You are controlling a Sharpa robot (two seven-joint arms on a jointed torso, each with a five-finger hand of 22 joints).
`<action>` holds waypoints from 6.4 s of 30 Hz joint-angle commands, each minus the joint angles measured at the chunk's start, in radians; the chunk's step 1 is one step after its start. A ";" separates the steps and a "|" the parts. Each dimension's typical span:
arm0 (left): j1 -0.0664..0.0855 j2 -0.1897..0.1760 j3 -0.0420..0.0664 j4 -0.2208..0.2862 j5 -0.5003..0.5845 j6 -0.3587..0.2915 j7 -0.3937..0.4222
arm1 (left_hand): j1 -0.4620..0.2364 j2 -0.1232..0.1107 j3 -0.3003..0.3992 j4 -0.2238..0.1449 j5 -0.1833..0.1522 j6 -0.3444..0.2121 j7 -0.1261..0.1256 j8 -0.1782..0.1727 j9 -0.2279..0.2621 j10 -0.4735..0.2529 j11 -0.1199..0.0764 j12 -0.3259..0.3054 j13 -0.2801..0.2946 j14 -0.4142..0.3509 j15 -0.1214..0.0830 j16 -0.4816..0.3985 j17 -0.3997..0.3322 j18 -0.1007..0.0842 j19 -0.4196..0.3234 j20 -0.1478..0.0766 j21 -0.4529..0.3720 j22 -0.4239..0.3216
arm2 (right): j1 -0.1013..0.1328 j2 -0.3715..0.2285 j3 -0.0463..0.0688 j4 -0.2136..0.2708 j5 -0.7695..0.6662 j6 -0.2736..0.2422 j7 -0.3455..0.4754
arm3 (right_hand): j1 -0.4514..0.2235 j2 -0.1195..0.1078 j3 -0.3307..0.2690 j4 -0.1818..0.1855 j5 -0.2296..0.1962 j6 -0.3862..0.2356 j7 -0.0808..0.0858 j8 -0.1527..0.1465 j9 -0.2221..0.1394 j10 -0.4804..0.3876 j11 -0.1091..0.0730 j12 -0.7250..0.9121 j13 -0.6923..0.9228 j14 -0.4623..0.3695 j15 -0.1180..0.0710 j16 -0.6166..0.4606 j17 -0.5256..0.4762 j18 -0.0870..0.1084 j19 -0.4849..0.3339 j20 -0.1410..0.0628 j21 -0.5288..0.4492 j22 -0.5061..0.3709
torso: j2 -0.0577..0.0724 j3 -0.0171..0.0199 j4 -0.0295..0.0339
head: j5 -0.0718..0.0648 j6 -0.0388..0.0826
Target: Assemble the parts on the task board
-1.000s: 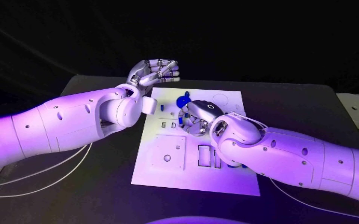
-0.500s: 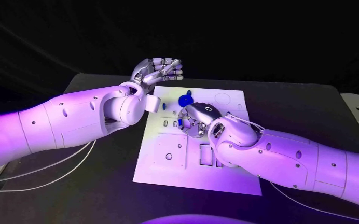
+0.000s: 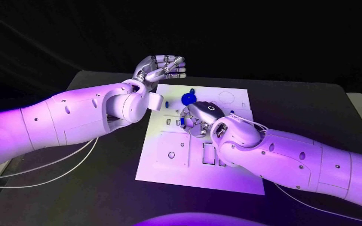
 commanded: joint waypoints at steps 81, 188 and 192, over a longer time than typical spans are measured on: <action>0.055 -0.042 0.000 0.006 -0.816 0.420 -0.849 | -0.288 -0.024 -0.025 0.019 0.001 0.045 -0.103 0.244 0.275 0.264 -0.165 0.607 0.514 0.609 -0.199 1.193 1.156 -0.038 0.390 -0.211 0.931 0.757 | 0.143 -0.465 0.035 0.254 0.520 -0.126 0.222 | 0.053 -0.041 -0.232 0.146 -0.025 -0.087 0.038 -0.026 -0.052 -0.082 0.034 -0.066 0.063 0.102 0.023 0.002 0.256 -0.007 0.105 0.027 0.005 0.263 | -0.064 0.0031 -0.0219 | 0.010 -0.019; 0.095 0.195 -0.054 -0.162 -1.006 0.749 -1.034 | -0.237 0.083 -0.006 0.014 0.002 -0.014 -0.131 0.387 0.497 0.273 -0.190 0.989 0.902 0.634 -0.222 1.279 1.266 -0.078 0.524 -0.237 1.083 1.005 | 0.138 -0.438 0.034 0.214 0.500 -0.106 0.155 | 0.035 -0.045 -0.225 0.146 0.013 -0.093 0.034 -0.008 -0.044 -0.081 0.030 -0.066 0.061 0.100 0.018 -0.002 0.247 -0.007 0.105 0.022 0.005 0.263 | -0.060 0.0068 -0.0223 | -0.004 -0.061; 0.095 0.196 -0.054 -0.164 -1.002 0.747 -1.034 | -0.228 0.080 0.012 0.013 0.002 -0.014 -0.131 0.385 0.499 0.273 -0.190 0.989 0.903 0.634 -0.222 1.279 1.267 -0.078 0.524 -0.237 1.083 1.007 | 0.138 -0.437 0.034 0.213 0.500 -0.105 0.155 | 0.035 -0.045 -0.225 0.146 0.013 -0.093 0.034 -0.008 -0.044 -0.081 0.030 -0.066 0.061 0.100 0.018 -0.002 0.247 -0.007 0.105 0.022 0.005 0.263 | -0.060 0.0070 -0.0220 | -0.004 -0.063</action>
